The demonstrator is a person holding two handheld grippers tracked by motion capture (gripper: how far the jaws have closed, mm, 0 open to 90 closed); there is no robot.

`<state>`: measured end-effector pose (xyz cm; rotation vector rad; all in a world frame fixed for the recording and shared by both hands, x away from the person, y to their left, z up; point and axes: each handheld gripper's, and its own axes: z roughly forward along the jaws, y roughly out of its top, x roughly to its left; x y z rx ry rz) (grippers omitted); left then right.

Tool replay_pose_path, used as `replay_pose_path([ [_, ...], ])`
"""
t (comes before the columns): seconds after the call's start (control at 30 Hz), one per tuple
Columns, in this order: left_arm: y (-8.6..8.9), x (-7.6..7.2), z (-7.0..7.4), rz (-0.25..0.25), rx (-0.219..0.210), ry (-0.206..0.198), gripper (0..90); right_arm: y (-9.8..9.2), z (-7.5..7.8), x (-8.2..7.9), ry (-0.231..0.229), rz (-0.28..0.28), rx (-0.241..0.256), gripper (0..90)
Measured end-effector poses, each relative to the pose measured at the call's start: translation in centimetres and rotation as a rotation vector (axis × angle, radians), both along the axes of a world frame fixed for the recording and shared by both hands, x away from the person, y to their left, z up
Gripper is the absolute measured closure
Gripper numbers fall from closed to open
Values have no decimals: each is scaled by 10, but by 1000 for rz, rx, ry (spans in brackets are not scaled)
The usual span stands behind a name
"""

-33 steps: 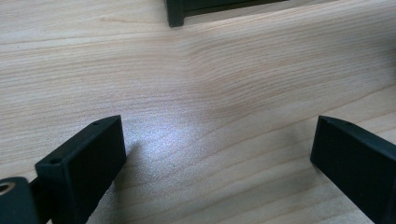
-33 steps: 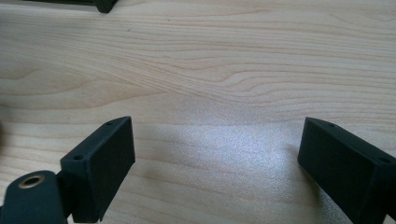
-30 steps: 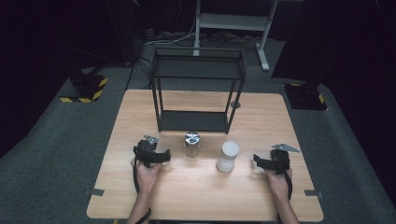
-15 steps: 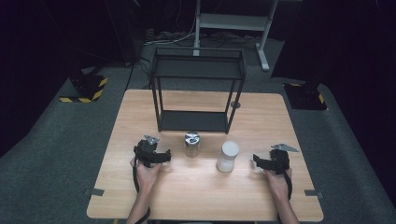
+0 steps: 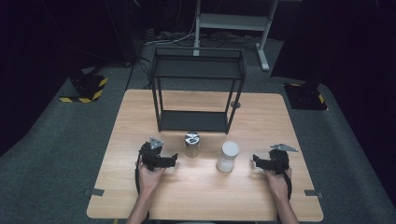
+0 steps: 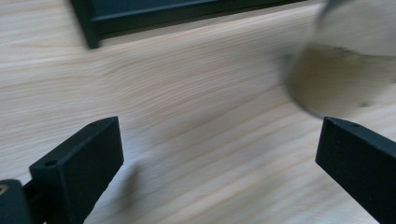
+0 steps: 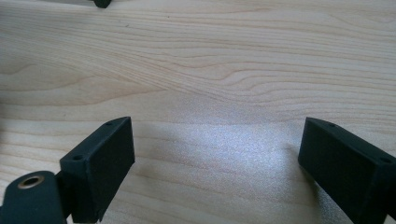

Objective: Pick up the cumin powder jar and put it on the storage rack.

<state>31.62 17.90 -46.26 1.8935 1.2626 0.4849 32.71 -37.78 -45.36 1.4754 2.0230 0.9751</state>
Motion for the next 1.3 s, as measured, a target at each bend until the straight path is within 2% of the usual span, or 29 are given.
replay_pose_path([
  [0.1, -5, 0, 2, -37, 9, -7, 7, 0, 0, 0, 1, -1, 0, 102],
  [0.17, -5, 1, 3, -64, -5, -7, 7, 0, 0, 0, 0, 0, 2, 102],
  [0.27, -6, 2, 4, -83, -18, -9, 7, 0, 0, 0, 0, 0, 3, 102],
  [0.5, -16, 3, 9, -136, -16, -35, 18, -2, 0, 0, 2, -2, 14, 102],
  [0.63, -20, 5, 11, -151, -26, -44, 22, -3, -1, 0, 0, 1, 16, 102],
  [0.8, -29, 11, 17, -171, -17, -54, 28, -2, 0, 0, 2, -1, 10, 102],
  [1.3, -51, 30, 23, -180, 5, -48, 49, -5, -1, 0, 3, -2, 29, 102],
])
